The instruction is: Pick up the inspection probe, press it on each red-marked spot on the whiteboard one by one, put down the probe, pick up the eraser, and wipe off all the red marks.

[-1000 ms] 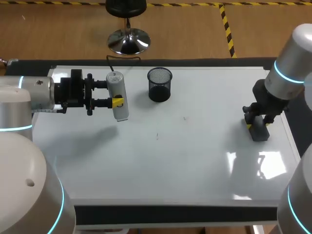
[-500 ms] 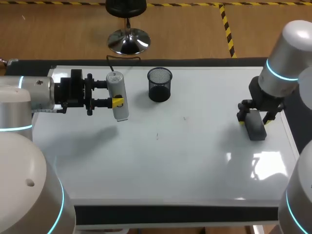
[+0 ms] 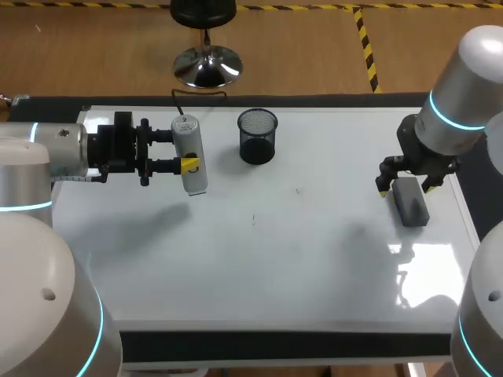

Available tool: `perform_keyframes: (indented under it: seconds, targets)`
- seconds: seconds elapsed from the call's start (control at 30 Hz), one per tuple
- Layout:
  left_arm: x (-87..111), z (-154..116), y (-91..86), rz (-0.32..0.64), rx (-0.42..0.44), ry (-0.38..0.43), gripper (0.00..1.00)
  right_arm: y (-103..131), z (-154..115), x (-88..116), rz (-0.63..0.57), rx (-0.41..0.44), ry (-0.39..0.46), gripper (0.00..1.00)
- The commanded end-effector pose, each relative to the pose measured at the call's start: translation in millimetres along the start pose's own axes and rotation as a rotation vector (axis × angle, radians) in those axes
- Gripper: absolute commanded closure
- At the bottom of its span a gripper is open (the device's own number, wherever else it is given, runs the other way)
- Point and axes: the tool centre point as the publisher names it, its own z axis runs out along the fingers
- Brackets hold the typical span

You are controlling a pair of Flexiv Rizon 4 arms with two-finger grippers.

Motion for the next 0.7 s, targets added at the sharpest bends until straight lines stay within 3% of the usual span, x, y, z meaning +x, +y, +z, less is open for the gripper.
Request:
perform_keyframes:
  seconds: [0.03,0.4,0.7]
  targets:
    - [1.0,0.2,-0.9,0.003,0.001,-0.004,1.0,-14.2,-21.8,11.1,-0.031,-0.045,0.004,0.0]
    - [1.0,0.2,-0.9,0.003,0.001,-0.004,1.0,-28.1,-42.1,68.0,-0.187,-0.15,0.053,0.0]
    - [1.0,0.2,-0.9,0.003,0.001,-0.004,1.0,-20.1,-39.7,102.5,-0.275,-0.236,0.175,0.0]
